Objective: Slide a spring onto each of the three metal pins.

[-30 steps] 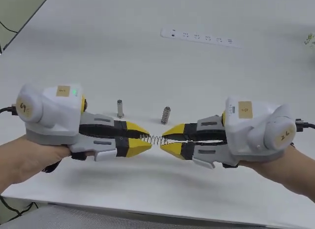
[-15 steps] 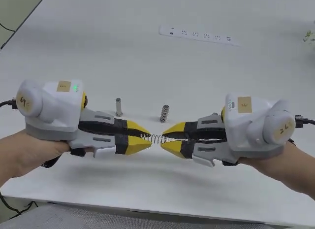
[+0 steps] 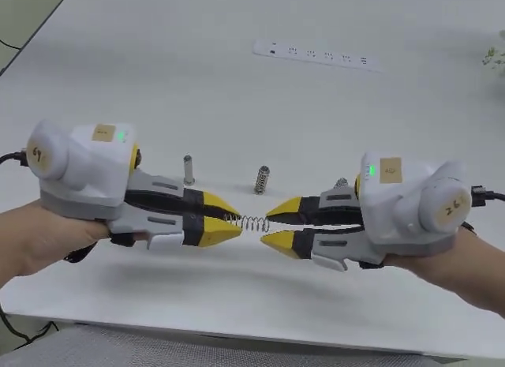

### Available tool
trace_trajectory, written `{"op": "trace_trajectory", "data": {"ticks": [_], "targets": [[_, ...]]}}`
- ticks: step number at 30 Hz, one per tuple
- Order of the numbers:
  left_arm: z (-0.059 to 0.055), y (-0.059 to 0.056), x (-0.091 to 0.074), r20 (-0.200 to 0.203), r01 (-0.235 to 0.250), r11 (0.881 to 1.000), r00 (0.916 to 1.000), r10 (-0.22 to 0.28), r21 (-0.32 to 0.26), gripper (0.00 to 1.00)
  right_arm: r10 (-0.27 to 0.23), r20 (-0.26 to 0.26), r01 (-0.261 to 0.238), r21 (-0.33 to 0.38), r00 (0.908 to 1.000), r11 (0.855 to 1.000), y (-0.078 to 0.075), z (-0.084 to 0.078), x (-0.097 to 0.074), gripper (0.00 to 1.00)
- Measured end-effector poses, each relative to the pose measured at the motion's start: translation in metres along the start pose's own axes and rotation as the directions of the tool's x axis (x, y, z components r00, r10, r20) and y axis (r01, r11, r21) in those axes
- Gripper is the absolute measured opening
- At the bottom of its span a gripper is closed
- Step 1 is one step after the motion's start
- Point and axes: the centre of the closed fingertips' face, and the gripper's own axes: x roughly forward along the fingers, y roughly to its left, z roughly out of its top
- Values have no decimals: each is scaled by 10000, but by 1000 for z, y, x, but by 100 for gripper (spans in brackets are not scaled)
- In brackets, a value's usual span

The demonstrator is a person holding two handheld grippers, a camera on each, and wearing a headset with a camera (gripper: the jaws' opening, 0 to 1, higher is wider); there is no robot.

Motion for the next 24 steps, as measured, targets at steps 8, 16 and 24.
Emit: {"op": "trace_trajectory", "data": {"ticks": [8, 16, 24], "targets": [[-1, -1, 0, -79, 54, 10000, 10000, -53, 29, 2, 47, 2, -47, -135, 10000, 9999, 2, 2, 1, 6], [-2, -1, 0, -148, 90, 9999, 9999, -89, 80, 2, 120, 29, -120, -45, 9999, 9999, 2, 3, 0, 7], [-5, -1, 1, -266, 51, 9999, 9996, -47, 123, 2, 120, 77, -119, -45, 9999, 9999, 3, 5, -1, 7]]}}
